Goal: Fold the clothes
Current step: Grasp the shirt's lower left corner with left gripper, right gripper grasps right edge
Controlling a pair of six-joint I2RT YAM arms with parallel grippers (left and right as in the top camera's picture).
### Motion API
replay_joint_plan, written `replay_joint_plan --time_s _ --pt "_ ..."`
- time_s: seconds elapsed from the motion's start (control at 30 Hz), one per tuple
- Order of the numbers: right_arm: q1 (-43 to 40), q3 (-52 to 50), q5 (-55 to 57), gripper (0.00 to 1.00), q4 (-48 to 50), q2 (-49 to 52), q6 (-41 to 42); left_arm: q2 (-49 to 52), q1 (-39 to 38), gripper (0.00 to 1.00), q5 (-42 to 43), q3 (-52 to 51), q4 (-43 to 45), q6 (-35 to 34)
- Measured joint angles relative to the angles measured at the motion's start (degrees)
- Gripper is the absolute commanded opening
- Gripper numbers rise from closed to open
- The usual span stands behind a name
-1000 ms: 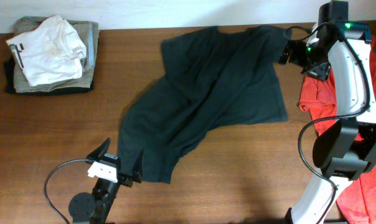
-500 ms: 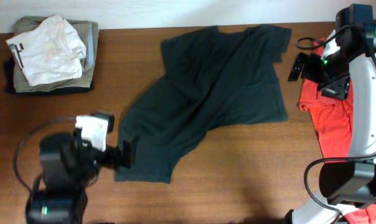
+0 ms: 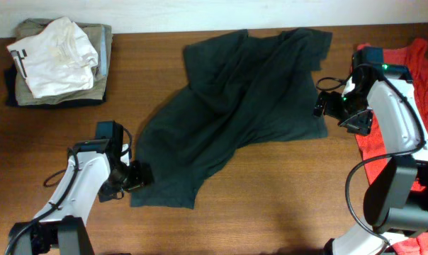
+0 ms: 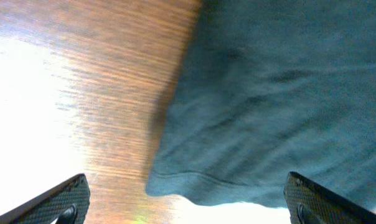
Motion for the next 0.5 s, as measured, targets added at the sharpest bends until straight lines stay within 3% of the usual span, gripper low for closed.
replay_joint_plan --time_s 0.07,0.5 --pt "0.00 -2.36 0.09 0.99 1.92 0.02 -0.02 0.00 0.00 0.93 -1.73 -0.37 0.15 -1.33" --pt "0.00 -2.64 -0.85 0.99 3.41 0.02 0.02 3.26 0.11 0.91 -1.81 -5.40 6.25 -4.74"
